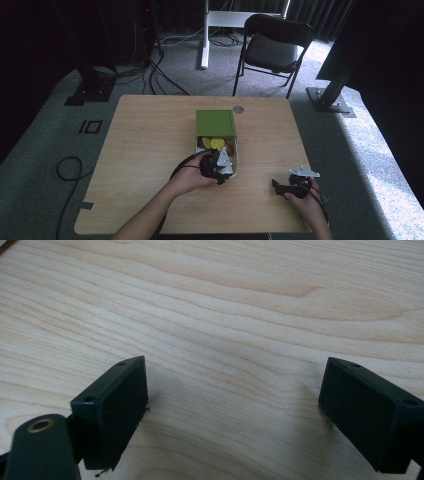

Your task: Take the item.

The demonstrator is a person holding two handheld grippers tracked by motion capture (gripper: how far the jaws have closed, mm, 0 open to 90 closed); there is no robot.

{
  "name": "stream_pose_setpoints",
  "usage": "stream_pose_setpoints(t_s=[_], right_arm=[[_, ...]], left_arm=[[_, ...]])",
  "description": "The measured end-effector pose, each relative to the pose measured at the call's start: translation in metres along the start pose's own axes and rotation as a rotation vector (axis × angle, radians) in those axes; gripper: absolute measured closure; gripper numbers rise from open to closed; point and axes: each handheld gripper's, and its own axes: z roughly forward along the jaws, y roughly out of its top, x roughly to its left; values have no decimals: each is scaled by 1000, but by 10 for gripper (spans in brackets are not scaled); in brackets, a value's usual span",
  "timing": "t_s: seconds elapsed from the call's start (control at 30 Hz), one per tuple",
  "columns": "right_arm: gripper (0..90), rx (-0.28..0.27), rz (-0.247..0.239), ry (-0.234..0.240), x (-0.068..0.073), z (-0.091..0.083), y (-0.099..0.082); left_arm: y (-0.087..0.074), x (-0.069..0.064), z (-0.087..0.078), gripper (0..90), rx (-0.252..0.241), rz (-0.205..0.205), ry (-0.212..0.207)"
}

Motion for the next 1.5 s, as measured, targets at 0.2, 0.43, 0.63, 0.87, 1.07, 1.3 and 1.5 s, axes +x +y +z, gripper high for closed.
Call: stream_pose_setpoints(t_s=[0.2, 0.43, 0.63, 0.87, 1.07, 1.3, 1.5], right_arm=[[121, 0, 0, 0, 0, 0, 0], [121, 0, -1, 0, 0, 0, 0], [121, -1, -1, 0, 0, 0, 0], [121, 0, -1, 0, 0, 0, 0], [121, 0, -1, 0, 0, 0, 0], [121, 0, -1, 0, 0, 0, 0], [121, -1, -1, 0, 0, 0, 0]], left_arm=[[0, 2, -6, 523, -14, -11, 7], [3, 1, -20, 530, -58, -20, 10], [6, 4, -35, 532, -88, -22, 36], [4, 11, -51, 534, -137, -61, 45], [-3, 18, -65, 534, -184, -86, 98], [-20, 31, -85, 534, -276, -174, 169], [-40, 46, -100, 535, -325, -257, 227]])
